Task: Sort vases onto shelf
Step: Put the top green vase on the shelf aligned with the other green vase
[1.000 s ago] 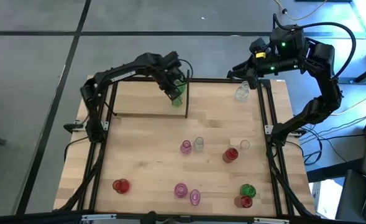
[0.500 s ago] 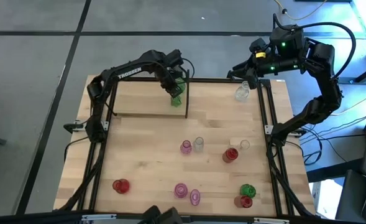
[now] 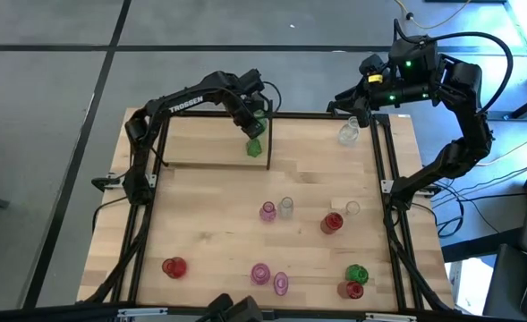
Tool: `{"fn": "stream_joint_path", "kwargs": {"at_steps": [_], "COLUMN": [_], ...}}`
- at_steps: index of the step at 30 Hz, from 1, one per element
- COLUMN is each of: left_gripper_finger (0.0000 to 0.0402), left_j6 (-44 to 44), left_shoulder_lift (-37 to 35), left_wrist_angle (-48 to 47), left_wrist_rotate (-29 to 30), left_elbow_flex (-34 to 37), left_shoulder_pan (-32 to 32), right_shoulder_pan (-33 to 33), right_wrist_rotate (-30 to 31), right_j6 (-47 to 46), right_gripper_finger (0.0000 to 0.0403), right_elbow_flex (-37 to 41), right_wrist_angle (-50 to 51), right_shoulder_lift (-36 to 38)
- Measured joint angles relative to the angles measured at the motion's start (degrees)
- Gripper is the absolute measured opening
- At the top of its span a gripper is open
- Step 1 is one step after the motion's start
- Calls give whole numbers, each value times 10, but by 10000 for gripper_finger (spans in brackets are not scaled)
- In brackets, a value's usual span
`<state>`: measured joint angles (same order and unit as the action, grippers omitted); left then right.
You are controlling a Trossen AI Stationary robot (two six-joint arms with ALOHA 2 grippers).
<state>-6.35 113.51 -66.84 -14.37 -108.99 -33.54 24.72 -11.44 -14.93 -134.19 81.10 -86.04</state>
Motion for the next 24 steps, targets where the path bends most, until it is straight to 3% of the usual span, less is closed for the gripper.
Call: {"fn": "stream_joint_path", "kwargs": {"at_steps": [24], "left_gripper_finger": [43], "left_j6": [-5], "left_shoulder_lift": [-3], "left_wrist_angle": [22], "left_wrist_rotate": [0], "left_elbow_flex": [0], "left_shoulder_pan": [-5], "right_shoulder_pan": [0], "right_wrist_rotate": [-1], "right_j6": [-2], "right_gripper_finger": [136], "right_elbow_flex": [0], "right_wrist_angle": [1], "right_shoulder_lift": [0]}}
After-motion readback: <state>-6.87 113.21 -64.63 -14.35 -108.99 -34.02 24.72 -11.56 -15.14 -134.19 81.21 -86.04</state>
